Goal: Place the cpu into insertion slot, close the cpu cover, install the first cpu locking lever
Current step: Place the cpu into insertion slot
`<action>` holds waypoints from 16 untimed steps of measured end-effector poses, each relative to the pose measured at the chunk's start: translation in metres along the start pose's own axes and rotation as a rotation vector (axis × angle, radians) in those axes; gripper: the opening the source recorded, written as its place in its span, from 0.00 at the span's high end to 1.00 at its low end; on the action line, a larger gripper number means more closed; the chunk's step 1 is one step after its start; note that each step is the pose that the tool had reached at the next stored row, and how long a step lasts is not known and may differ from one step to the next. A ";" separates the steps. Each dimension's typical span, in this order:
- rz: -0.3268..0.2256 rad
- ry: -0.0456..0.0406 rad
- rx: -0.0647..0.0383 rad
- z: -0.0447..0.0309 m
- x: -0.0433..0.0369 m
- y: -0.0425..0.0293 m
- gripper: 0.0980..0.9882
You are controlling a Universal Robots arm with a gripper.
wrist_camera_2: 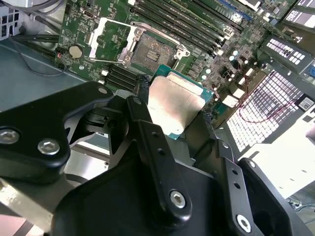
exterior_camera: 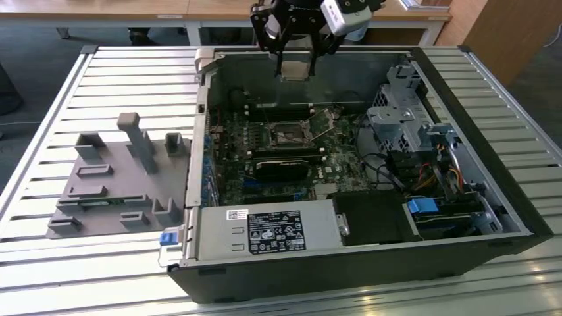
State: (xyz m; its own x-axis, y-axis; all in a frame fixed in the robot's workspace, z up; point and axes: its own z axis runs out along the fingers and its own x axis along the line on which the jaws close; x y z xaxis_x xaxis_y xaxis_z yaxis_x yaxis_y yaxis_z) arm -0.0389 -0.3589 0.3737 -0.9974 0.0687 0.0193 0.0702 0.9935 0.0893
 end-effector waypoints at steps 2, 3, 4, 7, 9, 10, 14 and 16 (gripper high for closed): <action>0.015 -0.0014 0.000 0.0001 0.0000 0.0000 0.51; 0.025 -0.0022 0.000 0.0002 0.0000 0.0000 0.51; 0.035 -0.0031 0.000 0.0002 0.0000 0.0000 0.51; 0.075 -0.0070 0.001 0.0006 0.0000 -0.0001 0.51; 0.105 -0.0096 0.001 0.0008 0.0000 -0.0001 0.51; 0.119 -0.0109 0.001 0.0008 0.0000 -0.0001 0.51; 0.164 -0.0149 0.000 0.0010 0.0000 0.0000 0.51; 0.187 -0.0169 -0.001 0.0010 0.0000 -0.0001 0.51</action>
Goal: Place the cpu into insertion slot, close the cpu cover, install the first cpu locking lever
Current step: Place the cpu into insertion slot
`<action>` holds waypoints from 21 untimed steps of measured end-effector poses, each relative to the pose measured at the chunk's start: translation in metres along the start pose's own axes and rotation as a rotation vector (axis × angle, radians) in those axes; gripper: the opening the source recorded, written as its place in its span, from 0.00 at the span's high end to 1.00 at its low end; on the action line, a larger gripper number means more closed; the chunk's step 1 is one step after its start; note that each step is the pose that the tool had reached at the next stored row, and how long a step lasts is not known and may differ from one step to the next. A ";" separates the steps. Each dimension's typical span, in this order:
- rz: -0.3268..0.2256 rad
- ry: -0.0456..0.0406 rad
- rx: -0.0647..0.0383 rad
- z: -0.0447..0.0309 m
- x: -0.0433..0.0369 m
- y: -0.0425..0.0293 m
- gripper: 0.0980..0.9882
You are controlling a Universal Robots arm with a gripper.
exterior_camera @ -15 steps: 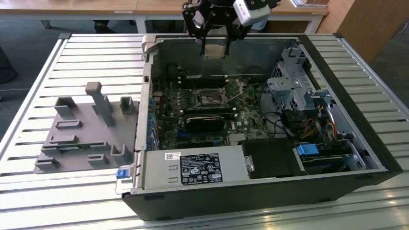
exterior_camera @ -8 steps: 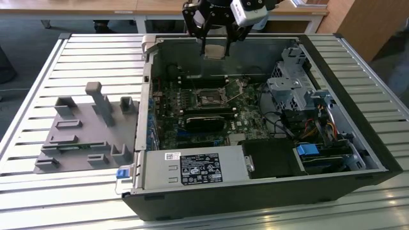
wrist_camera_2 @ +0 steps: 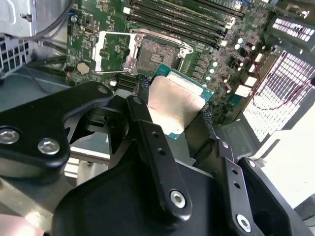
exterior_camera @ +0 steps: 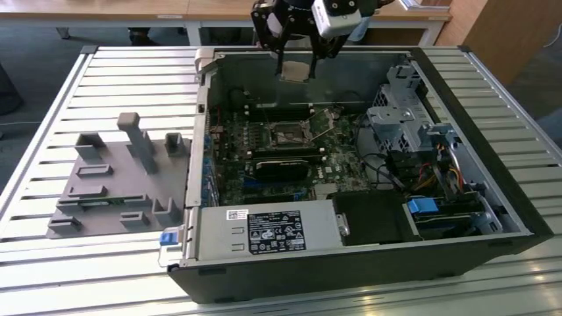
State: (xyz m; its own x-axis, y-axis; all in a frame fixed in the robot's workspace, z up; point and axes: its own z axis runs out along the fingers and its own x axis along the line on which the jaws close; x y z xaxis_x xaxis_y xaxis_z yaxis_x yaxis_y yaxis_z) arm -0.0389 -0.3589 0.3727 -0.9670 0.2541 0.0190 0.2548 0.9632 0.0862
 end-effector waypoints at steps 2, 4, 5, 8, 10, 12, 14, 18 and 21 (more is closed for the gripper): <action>0.024 -0.0021 0.000 0.0001 0.0000 0.0000 0.51; 0.048 -0.0042 -0.001 0.0002 0.0000 0.0000 0.51; 0.062 -0.0054 -0.001 0.0003 0.0000 0.0000 0.51; 0.096 -0.0084 -0.002 0.0004 0.0000 0.0000 0.51; 0.116 -0.0101 -0.002 0.0005 0.0000 0.0000 0.51; 0.136 -0.0118 -0.003 0.0006 0.0000 -0.0001 0.51; 0.154 -0.0134 -0.003 0.0007 0.0000 -0.0001 0.51; 0.190 -0.0165 -0.004 0.0008 0.0000 -0.0001 0.51; 0.220 -0.0191 -0.004 0.0009 0.0000 -0.0001 0.51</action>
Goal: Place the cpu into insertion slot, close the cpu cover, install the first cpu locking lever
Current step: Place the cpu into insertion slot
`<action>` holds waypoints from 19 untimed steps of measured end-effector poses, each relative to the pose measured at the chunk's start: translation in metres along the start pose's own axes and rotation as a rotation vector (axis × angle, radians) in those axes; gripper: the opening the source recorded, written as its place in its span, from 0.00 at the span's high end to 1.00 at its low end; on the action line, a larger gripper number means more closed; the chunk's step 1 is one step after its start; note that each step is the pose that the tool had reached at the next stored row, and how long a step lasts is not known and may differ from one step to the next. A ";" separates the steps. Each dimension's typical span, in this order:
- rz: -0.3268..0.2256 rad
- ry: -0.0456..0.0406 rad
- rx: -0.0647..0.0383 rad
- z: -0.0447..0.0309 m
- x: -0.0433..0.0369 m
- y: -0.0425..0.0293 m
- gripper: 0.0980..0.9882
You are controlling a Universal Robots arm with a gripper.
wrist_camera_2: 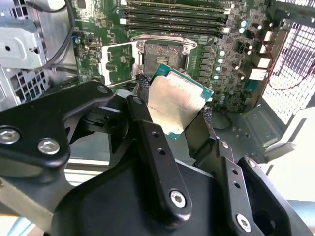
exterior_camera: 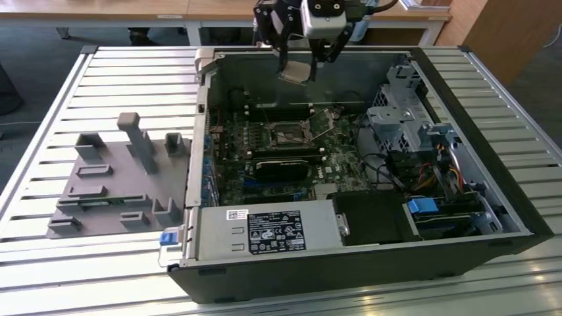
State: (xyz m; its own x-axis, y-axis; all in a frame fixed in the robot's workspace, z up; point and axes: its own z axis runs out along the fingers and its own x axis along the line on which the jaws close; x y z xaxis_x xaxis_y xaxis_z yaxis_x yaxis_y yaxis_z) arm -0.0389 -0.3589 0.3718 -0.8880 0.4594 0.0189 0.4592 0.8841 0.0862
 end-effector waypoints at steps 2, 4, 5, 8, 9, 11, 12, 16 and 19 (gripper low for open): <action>0.019 -0.0016 0.000 0.0001 0.0000 0.0000 0.51; 0.039 -0.0033 -0.001 0.0001 0.0000 0.0000 0.51; 0.048 -0.0042 -0.001 0.0002 0.0000 0.0000 0.51; 0.078 -0.0068 -0.001 0.0003 0.0000 0.0000 0.51; 0.087 -0.0075 -0.002 0.0003 0.0000 0.0000 0.51; 0.107 -0.0092 -0.002 0.0004 0.0000 0.0000 0.51; 0.117 -0.0101 -0.002 0.0004 0.0000 0.0000 0.51; 0.157 -0.0136 -0.003 0.0005 0.0000 0.0000 0.51; 0.186 -0.0161 -0.004 0.0007 0.0000 0.0000 0.51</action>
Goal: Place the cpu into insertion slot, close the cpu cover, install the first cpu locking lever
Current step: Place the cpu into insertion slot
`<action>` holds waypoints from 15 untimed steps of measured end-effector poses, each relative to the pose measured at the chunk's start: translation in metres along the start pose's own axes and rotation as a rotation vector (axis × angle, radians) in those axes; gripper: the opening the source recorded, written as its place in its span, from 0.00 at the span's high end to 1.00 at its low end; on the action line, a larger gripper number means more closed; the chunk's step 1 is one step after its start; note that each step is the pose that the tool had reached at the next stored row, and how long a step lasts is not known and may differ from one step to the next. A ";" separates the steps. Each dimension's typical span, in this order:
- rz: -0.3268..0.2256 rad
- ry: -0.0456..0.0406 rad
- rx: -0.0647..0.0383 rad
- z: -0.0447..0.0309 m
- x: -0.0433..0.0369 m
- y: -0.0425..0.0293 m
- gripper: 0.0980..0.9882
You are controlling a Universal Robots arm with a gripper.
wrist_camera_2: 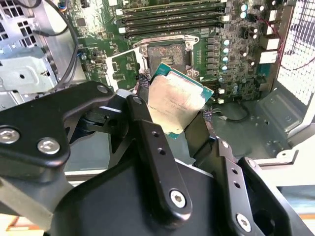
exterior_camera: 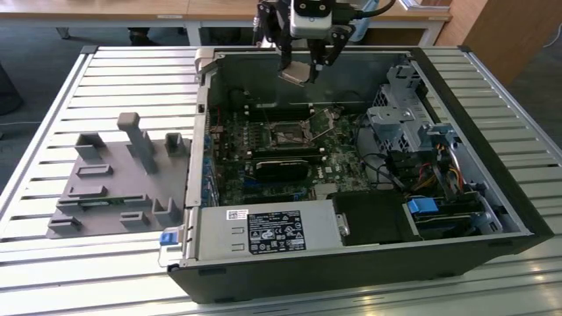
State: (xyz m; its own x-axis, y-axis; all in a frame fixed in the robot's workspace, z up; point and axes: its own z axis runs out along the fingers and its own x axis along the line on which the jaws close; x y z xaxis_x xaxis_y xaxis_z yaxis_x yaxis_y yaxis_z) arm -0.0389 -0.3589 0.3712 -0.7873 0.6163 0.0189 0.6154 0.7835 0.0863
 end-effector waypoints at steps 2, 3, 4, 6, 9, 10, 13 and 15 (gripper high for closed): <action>0.017 -0.0015 0.000 0.0001 0.0000 0.0000 0.51; 0.025 -0.0021 0.000 0.0002 0.0000 0.0000 0.51; 0.032 -0.0028 -0.001 0.0002 0.0000 0.0000 0.51; 0.048 -0.0043 -0.001 0.0004 0.0000 0.0000 0.51; 0.071 -0.0062 -0.001 0.0006 0.0000 -0.0001 0.51; 0.085 -0.0074 -0.002 0.0007 0.0000 -0.0001 0.51; 0.107 -0.0094 -0.002 0.0009 0.0000 -0.0001 0.51; 0.124 -0.0107 -0.002 0.0011 0.0000 -0.0001 0.51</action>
State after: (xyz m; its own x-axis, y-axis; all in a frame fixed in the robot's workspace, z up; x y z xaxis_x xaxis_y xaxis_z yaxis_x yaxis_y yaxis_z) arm -0.0389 -0.3589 0.3701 -0.7050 0.7090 0.0189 0.7076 0.7014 0.0862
